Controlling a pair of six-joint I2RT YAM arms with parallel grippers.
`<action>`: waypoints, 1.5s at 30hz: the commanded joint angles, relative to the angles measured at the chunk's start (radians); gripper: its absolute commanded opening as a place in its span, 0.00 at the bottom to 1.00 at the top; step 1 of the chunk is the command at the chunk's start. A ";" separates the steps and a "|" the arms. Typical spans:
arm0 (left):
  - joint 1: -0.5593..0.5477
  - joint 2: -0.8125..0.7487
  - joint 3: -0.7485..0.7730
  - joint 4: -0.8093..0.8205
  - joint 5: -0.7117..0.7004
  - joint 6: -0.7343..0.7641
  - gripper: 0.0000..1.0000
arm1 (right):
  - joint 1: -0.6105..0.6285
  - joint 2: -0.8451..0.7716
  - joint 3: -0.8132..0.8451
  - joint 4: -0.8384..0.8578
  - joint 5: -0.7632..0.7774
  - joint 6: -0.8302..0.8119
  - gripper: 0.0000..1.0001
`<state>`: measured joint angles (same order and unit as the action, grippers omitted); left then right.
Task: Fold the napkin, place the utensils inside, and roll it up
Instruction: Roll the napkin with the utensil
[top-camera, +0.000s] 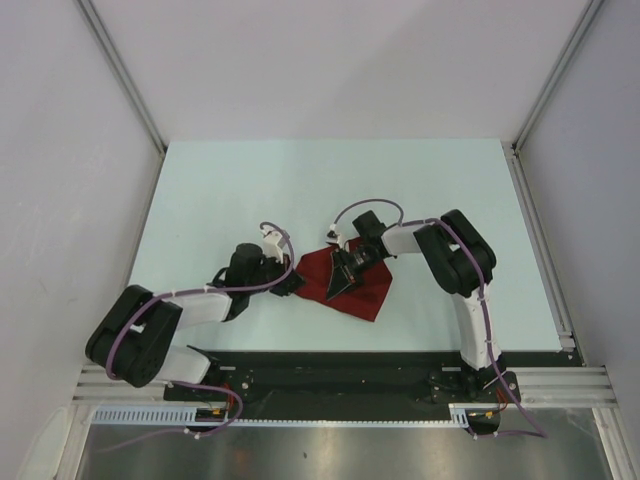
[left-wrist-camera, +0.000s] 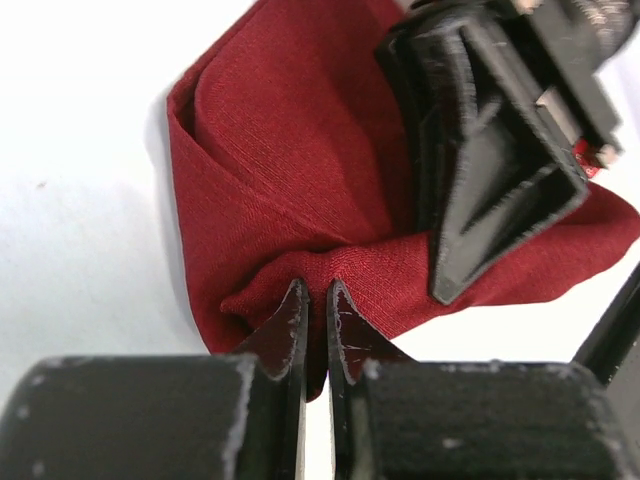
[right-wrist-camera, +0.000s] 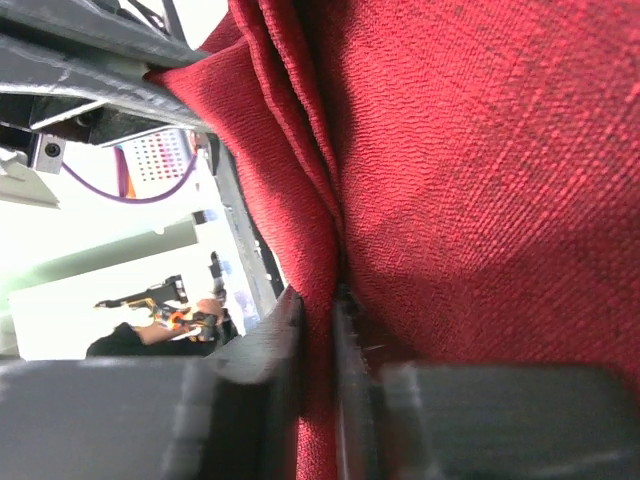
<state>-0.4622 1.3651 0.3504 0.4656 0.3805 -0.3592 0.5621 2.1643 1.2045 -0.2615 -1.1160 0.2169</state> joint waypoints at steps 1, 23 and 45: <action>-0.003 0.046 0.085 -0.087 -0.063 0.031 0.01 | -0.019 -0.073 0.009 -0.050 0.142 -0.019 0.26; -0.001 0.221 0.255 -0.275 -0.042 0.031 0.00 | 0.286 -0.644 -0.333 0.283 1.050 -0.272 0.66; -0.001 0.276 0.328 -0.317 -0.022 0.046 0.02 | 0.421 -0.462 -0.297 0.225 1.167 -0.369 0.64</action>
<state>-0.4614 1.6043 0.6575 0.1680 0.3943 -0.3557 0.9829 1.6741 0.8494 -0.0055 0.0307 -0.1547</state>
